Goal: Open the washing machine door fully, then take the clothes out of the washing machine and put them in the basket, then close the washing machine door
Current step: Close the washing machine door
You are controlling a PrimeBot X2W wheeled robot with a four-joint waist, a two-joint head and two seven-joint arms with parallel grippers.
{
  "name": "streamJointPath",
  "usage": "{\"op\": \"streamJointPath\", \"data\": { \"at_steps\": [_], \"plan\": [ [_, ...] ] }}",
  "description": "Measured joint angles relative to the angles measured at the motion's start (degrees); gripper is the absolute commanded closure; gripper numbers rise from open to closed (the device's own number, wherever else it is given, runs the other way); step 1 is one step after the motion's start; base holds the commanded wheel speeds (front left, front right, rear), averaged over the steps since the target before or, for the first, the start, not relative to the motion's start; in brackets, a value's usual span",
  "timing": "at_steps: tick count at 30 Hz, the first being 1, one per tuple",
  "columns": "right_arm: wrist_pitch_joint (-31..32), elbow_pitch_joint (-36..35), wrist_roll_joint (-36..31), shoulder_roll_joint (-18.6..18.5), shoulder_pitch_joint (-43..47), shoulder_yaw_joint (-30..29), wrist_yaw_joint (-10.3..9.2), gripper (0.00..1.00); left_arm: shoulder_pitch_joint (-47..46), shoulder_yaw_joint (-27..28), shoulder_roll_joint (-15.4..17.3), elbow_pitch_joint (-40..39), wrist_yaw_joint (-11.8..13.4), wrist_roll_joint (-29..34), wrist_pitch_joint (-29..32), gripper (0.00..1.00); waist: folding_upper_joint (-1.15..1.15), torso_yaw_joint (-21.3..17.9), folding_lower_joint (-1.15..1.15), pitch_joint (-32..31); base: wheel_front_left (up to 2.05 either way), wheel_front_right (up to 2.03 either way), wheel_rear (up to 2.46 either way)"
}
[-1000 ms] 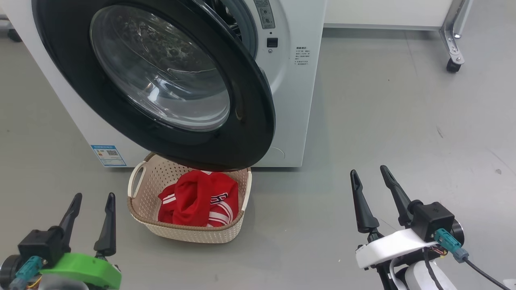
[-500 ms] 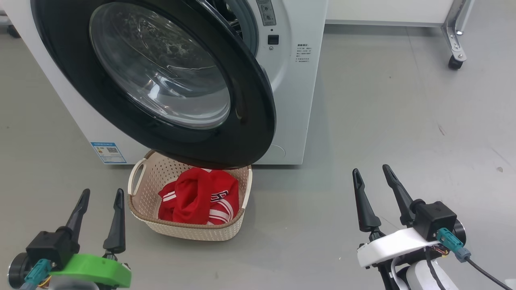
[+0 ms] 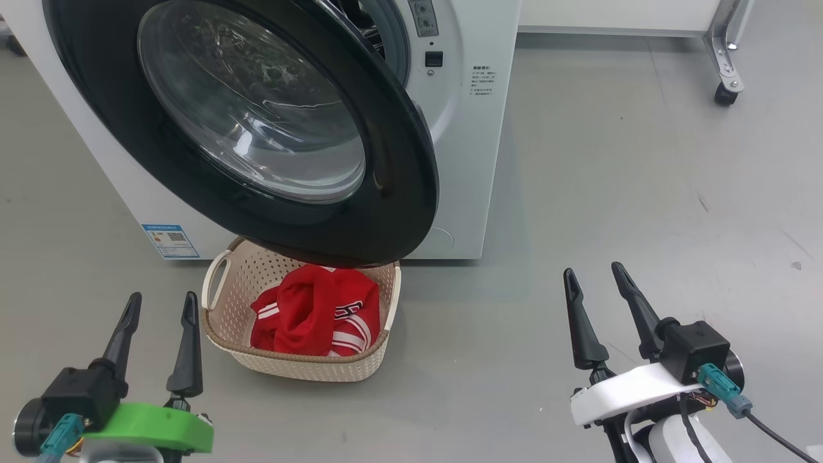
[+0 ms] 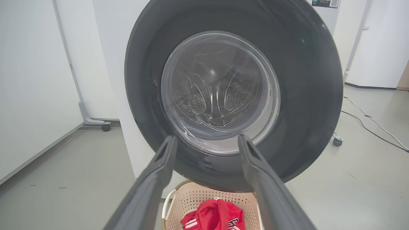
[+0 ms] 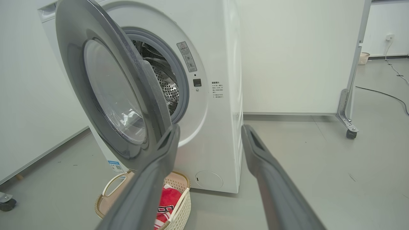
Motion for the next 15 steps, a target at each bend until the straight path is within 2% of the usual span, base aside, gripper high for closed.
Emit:
{"op": "streamJointPath", "data": {
  "at_steps": [15],
  "plan": [
    [0.0,-0.1,0.0,0.2,0.0,0.0,0.01,0.0,1.4,1.6,-1.4,-0.6,-1.5,1.7,0.0,0.0,0.0,-0.1,0.0,0.7,0.0,0.0,0.0]
  ]
}}
